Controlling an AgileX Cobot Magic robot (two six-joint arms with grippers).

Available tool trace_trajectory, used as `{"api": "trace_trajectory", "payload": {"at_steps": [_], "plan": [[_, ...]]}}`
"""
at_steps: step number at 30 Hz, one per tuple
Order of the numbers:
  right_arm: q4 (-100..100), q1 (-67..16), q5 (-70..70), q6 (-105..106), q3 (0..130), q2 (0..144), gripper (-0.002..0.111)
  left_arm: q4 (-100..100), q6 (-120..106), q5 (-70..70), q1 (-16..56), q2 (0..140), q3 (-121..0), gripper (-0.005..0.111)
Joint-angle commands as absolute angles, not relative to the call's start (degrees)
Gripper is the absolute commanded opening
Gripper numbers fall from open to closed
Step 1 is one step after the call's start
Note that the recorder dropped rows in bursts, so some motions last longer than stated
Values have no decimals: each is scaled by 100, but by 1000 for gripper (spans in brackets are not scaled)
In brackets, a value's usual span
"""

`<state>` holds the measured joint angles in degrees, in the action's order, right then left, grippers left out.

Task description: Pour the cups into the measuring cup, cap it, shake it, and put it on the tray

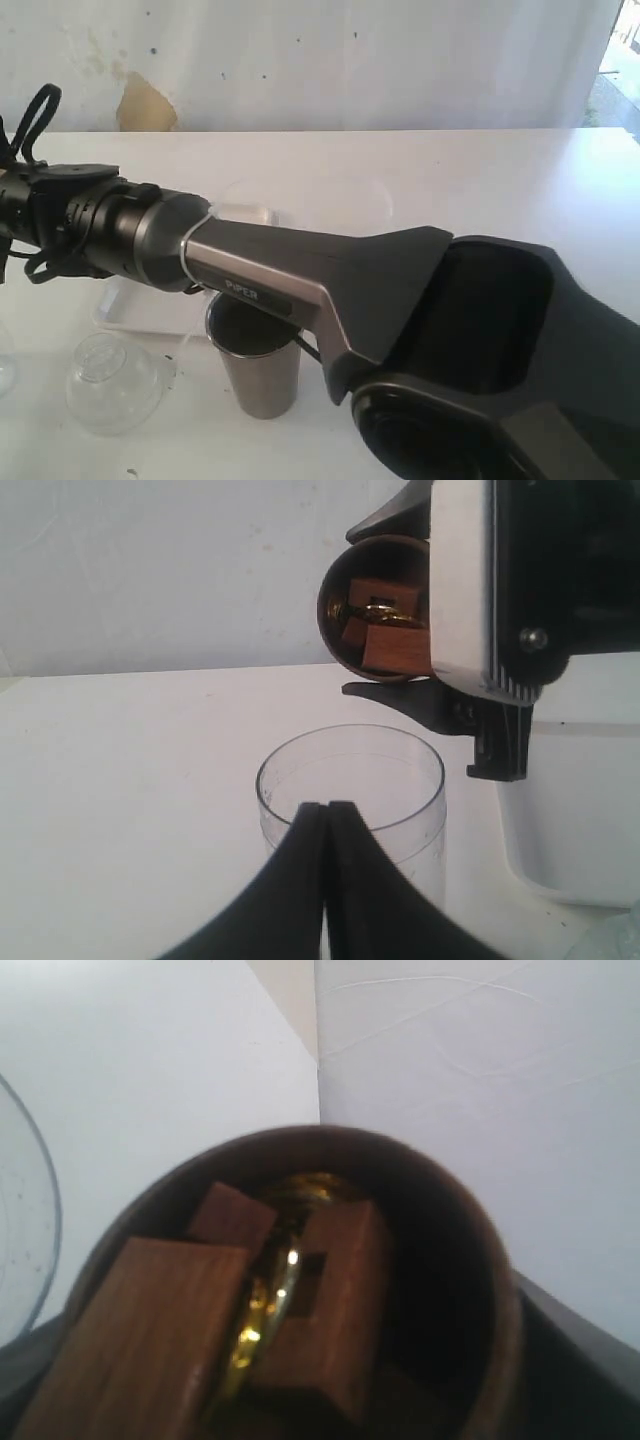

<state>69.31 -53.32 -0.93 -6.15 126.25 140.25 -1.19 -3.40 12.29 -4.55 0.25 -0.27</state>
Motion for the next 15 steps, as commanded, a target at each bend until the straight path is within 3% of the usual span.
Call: {"api": "trace_trajectory", "payload": {"at_steps": [1, 10, 15], "plan": [[6923, -5359, -222, -1250, 12929, 13944, 0, -130, -355, 1159, -437, 0, 0, 0], [6888, -5359, -1256, -3901, 13122, 13521, 0, -130, -355, 1159, -437, 0, 0, 0], [5768, -5359, -1423, -4367, 13122, 13125, 0, -130, -355, 1159, -437, 0, 0, 0]]}}
